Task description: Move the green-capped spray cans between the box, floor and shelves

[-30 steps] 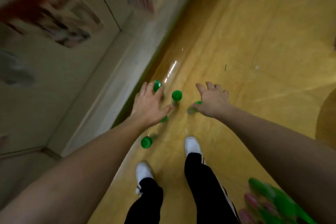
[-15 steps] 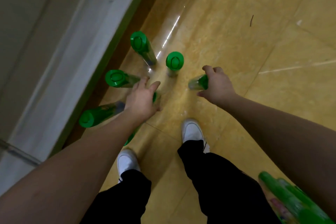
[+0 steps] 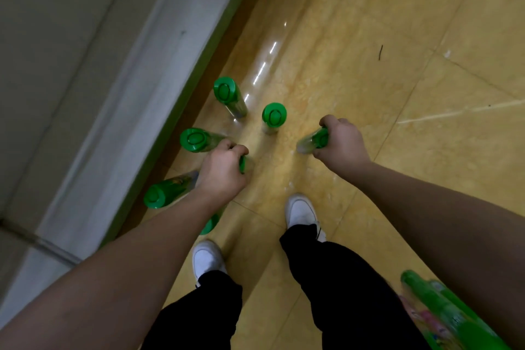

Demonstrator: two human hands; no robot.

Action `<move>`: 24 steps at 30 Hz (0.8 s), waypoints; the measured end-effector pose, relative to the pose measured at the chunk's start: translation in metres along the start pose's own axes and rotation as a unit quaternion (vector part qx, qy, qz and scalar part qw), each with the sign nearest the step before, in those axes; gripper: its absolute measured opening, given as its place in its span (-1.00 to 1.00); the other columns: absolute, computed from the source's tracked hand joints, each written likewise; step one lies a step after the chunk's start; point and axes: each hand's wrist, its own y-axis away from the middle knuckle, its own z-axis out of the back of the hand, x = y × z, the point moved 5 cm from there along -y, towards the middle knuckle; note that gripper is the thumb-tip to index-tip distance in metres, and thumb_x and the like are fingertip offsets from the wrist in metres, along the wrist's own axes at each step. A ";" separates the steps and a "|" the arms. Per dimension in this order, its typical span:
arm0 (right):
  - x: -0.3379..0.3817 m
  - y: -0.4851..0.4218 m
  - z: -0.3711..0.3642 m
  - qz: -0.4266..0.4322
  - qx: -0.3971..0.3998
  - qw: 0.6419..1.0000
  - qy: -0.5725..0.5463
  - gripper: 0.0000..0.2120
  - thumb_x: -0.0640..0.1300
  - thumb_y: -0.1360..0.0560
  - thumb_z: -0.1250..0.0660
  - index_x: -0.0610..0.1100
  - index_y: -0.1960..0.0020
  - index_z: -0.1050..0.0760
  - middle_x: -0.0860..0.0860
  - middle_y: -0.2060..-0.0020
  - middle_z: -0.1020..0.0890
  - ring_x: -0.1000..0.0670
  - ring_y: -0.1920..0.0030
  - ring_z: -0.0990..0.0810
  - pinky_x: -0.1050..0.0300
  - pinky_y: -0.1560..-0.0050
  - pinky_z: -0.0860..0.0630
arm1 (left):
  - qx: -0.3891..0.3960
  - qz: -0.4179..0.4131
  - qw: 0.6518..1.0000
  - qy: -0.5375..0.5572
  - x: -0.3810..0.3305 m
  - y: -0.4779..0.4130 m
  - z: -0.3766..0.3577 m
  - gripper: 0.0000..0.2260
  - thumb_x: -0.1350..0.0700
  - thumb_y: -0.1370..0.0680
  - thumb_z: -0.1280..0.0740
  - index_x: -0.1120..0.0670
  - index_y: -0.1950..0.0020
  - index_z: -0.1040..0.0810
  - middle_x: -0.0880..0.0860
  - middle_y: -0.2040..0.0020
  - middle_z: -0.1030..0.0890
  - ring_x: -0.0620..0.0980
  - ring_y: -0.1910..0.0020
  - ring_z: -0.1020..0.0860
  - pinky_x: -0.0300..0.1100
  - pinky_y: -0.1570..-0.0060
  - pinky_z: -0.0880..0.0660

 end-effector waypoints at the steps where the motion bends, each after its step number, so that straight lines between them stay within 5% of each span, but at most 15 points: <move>1: 0.006 0.007 0.014 0.000 0.002 1.000 -0.002 -0.44 -0.21 -0.38 -0.52 -0.19 -0.34 -0.44 -0.18 -0.07 -0.55 -0.21 -0.03 -0.55 -0.04 0.05 -0.54 | -0.002 -0.002 1.000 0.000 -0.005 0.006 0.014 -0.54 0.18 -0.46 -0.46 0.00 -0.36 -0.53 0.05 -0.26 -0.47 0.05 -0.21 -0.49 -0.13 -0.10 -0.49; 14: 0.152 0.167 0.342 0.034 0.009 0.999 0.039 -0.43 -0.09 -0.28 -0.60 -0.08 -0.24 -0.48 -0.09 -0.04 -0.55 -0.13 -0.03 -0.55 0.13 0.20 -0.41 | -0.049 -0.108 0.987 -0.104 -0.172 0.139 0.350 -0.62 0.11 -0.37 -0.53 -0.05 -0.15 -0.58 -0.03 -0.04 -0.45 0.01 -0.03 -0.49 -0.22 0.19 -0.36; 17: 0.200 0.218 0.437 0.059 -0.011 0.996 0.070 -0.35 -0.05 -0.22 -0.67 -0.09 -0.24 -0.51 -0.10 -0.11 -0.58 -0.14 -0.09 -0.59 0.12 0.18 -0.49 | -0.072 -0.134 0.982 -0.114 -0.221 0.182 0.447 -0.65 0.10 -0.37 -0.57 -0.08 -0.09 -0.57 -0.06 0.03 -0.46 -0.12 0.12 -0.45 -0.35 0.30 -0.30; 24: 0.285 0.347 0.625 0.090 -0.114 0.989 0.014 -0.32 -0.16 -0.26 -0.68 -0.14 -0.30 -0.46 -0.09 -0.12 -0.54 -0.09 0.04 -0.61 -0.09 0.20 -0.70 | -0.188 -0.224 0.946 -0.141 -0.312 0.300 0.634 -0.52 0.01 -0.26 -0.65 -0.04 -0.12 -0.59 -0.02 -0.06 -0.58 -0.04 0.01 -0.57 -0.26 0.24 -0.52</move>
